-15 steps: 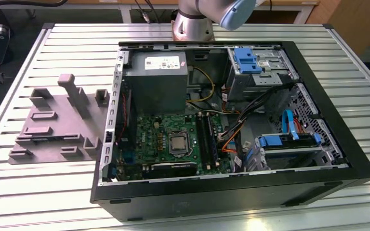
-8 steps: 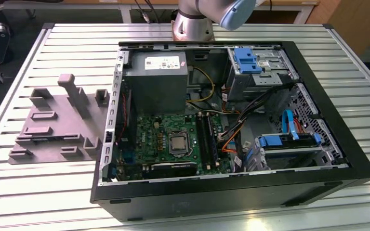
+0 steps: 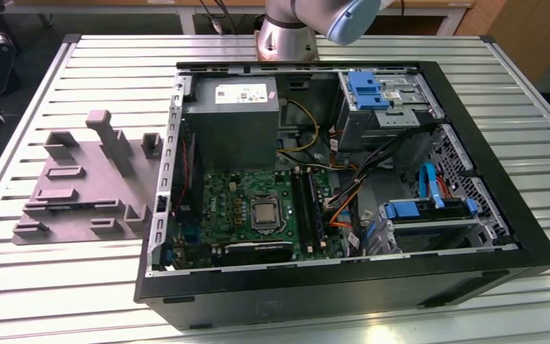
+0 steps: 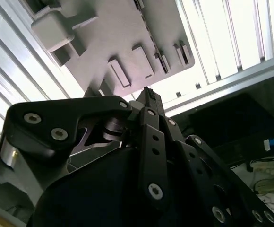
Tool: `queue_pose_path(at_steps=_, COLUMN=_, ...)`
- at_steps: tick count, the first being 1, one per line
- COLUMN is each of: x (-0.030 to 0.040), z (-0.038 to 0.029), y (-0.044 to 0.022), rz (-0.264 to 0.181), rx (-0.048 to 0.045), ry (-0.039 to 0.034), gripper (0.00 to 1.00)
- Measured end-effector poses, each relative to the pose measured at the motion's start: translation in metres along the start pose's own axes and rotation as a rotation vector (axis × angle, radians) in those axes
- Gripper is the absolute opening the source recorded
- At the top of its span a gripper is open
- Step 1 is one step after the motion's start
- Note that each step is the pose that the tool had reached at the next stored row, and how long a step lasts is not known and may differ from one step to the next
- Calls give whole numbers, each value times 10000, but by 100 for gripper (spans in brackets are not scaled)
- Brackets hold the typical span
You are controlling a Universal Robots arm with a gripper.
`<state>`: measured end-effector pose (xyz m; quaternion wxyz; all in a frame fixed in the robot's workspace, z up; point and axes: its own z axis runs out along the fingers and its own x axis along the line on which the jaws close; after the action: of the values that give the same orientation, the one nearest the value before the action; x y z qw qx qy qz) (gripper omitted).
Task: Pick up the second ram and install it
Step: 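Pick up the second ram and move it above second insertion slot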
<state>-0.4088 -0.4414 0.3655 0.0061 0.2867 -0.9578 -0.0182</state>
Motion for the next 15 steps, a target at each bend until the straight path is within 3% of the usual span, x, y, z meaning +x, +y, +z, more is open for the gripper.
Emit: queue_pose_path(at_steps=15, x=0, z=16, y=-1, rz=-2724, rx=3, ry=104, gripper=11)
